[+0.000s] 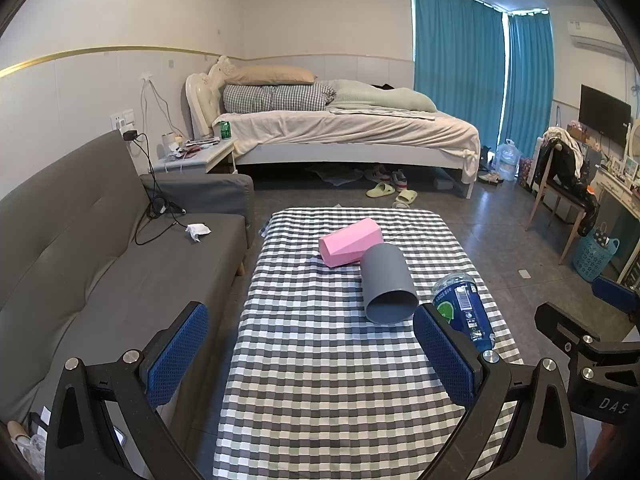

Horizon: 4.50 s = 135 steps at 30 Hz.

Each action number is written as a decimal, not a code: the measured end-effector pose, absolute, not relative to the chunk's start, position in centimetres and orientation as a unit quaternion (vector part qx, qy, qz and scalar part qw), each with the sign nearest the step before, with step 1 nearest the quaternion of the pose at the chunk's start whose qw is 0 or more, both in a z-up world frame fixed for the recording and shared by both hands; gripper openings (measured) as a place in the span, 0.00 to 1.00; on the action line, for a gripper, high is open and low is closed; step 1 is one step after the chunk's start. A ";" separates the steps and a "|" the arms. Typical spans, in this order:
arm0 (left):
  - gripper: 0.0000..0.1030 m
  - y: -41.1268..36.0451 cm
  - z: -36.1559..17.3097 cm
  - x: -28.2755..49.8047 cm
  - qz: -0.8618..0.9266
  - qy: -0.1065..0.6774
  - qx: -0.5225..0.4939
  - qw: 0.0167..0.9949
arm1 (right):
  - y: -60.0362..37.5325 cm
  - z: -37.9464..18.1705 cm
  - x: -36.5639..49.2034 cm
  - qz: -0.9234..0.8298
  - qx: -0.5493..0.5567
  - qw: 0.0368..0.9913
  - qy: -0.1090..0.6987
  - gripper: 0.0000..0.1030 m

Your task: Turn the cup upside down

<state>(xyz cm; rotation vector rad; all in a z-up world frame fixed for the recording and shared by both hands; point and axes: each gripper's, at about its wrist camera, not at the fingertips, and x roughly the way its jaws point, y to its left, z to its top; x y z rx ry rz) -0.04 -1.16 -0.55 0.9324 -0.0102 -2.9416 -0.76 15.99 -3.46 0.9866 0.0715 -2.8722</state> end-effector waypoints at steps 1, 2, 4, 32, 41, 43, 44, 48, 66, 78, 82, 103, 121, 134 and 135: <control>1.00 -1.1 -0.5 -0.1 -0.953 -0.003 0.302 0.028 | 16.0 -3.5 -0.7 -0.944 0.325 0.052 0.023 1.00; 1.00 -1.2 -0.5 -0.1 -0.953 -0.003 0.303 0.028 | 16.0 -3.4 -0.7 -0.944 0.325 0.052 0.023 1.00; 1.00 -1.1 -0.6 0.0 -0.953 -0.003 0.303 0.028 | 16.0 -3.4 -0.7 -0.944 0.325 0.052 0.023 1.00; 1.00 -0.7 -1.1 -1.2 -0.949 -0.001 0.316 0.021 | 15.9 -3.1 -1.6 -0.941 0.332 0.056 0.024 1.00; 1.00 -1.3 -1.5 -3.5 -0.943 0.013 0.333 0.017 | 15.7 -3.3 -3.9 -0.935 0.349 0.049 0.029 1.00; 1.00 -1.5 -2.0 -4.0 -0.940 0.014 0.339 0.017 | 15.8 -4.0 -4.9 -0.931 0.362 0.045 0.026 1.00; 1.00 -1.5 -2.3 -4.2 -0.939 0.014 0.343 0.018 | 15.8 -4.5 -5.5 -0.928 0.370 0.042 0.025 1.00; 1.00 -2.1 -3.7 -5.3 -0.930 0.016 0.365 0.022 | 15.7 -6.9 -8.0 -0.913 0.405 0.032 0.025 1.00; 1.00 -2.8 -8.6 -9.4 -0.902 0.019 0.430 0.019 | 15.0 -16.7 -15.0 -0.833 0.552 0.028 -0.004 0.73; 1.00 -3.1 -8.2 -8.2 -0.905 0.022 0.425 0.021 | 14.1 -15.9 -11.6 -0.822 0.565 0.063 -0.027 0.69; 1.00 -3.3 -7.8 -7.1 -0.908 0.028 0.417 0.023 | 12.7 -15.1 -9.2 -0.824 0.561 0.083 -0.018 0.69; 1.00 -4.5 -5.9 -3.1 -0.911 0.032 0.409 0.049 | 9.9 -14.8 -3.4 -0.818 0.560 0.131 0.001 0.86; 1.00 4.3 -6.4 -4.9 -0.882 -0.001 0.470 -0.021 | 23.3 -9.0 -4.3 -0.867 0.491 0.043 -0.075 0.86; 0.92 6.2 -11.8 -7.1 -0.812 0.058 0.577 -0.061 | 25.2 -11.1 -5.3 -0.854 0.508 0.043 -0.103 0.86; 0.92 6.3 -12.1 -7.2 -0.810 0.059 0.580 -0.062 | 25.2 -11.3 -5.4 -0.853 0.509 0.043 -0.102 0.86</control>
